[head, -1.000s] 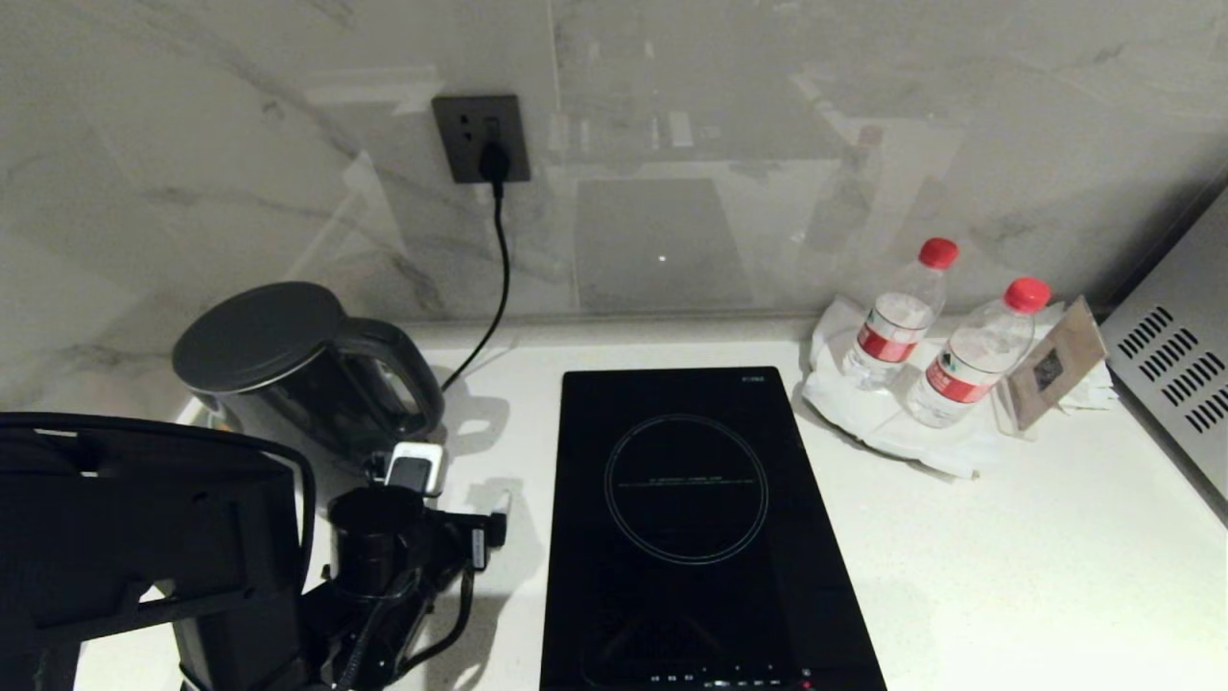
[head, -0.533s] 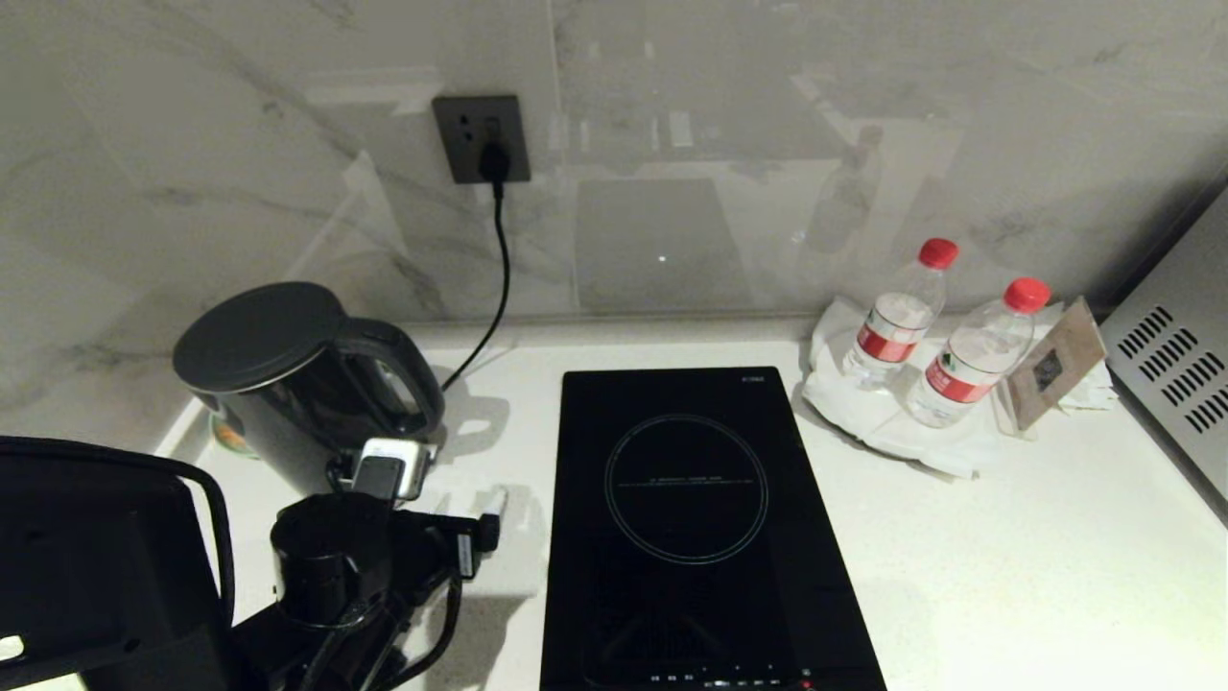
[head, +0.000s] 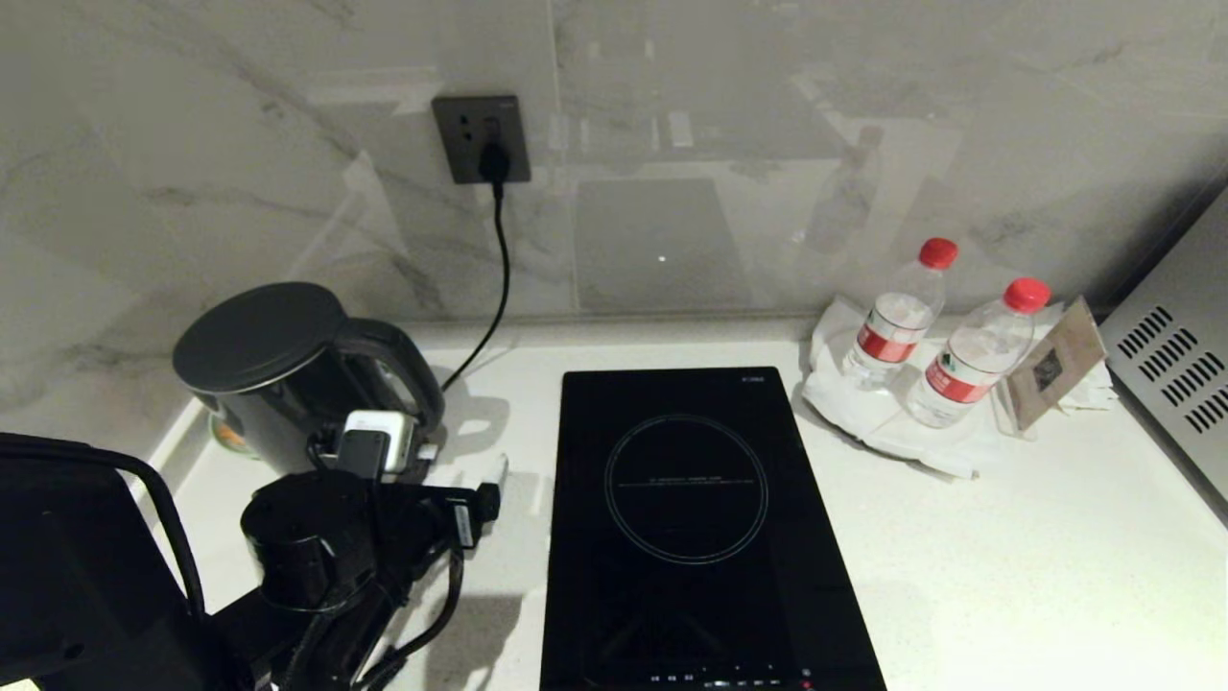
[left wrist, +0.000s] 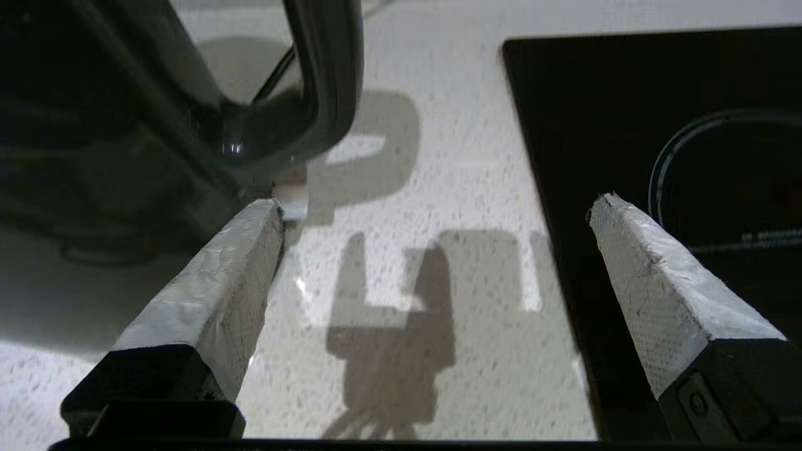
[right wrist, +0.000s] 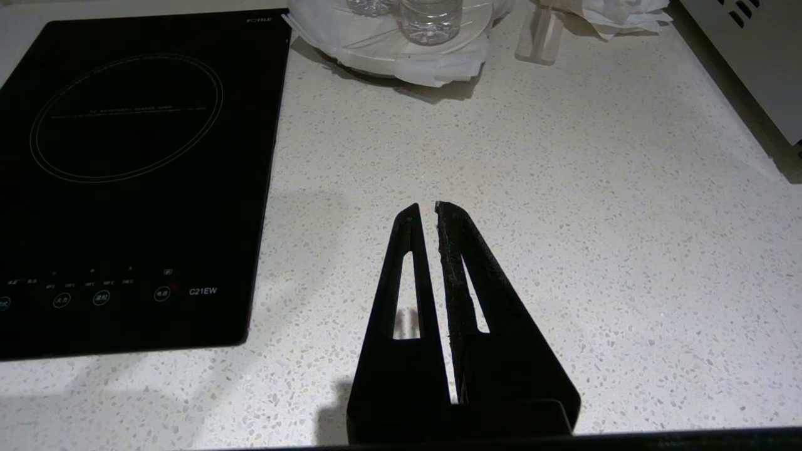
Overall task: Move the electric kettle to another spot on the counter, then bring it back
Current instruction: Pick up the kettle
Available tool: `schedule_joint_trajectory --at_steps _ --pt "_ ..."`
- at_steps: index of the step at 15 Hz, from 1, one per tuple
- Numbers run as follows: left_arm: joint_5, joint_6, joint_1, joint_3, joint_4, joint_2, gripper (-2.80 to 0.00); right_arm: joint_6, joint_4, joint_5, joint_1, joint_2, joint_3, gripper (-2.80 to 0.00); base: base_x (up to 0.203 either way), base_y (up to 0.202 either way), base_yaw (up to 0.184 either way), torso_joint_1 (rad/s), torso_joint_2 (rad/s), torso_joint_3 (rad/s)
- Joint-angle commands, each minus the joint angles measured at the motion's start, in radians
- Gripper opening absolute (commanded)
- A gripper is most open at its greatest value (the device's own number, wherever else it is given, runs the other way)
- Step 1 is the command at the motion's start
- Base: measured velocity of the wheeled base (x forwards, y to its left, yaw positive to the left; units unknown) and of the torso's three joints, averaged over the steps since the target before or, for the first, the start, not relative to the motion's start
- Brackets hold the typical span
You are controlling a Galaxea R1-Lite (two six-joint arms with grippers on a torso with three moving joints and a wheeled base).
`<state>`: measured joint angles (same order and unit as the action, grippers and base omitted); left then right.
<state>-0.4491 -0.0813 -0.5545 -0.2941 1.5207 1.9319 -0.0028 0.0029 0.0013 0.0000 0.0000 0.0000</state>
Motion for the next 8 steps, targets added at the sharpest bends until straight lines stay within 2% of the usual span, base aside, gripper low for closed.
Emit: schedule_joint_trajectory --at_steps 1,5,8 --pt "-0.003 0.0 0.003 -0.025 0.009 0.001 0.0 0.0 0.0 0.0 0.001 0.0 0.0 -2.8 0.0 0.0 0.0 0.0 0.0 0.0" --pt "-0.003 0.037 0.023 -0.054 0.009 -0.007 0.0 0.0 0.0 0.0 0.0 0.0 0.0 -2.8 0.0 0.0 0.0 0.0 0.0 0.0" --pt "-0.002 0.04 0.069 -0.093 0.009 -0.001 0.0 0.0 0.0 0.001 0.0 0.0 0.0 -2.8 0.0 0.0 0.0 0.0 0.0 0.0"
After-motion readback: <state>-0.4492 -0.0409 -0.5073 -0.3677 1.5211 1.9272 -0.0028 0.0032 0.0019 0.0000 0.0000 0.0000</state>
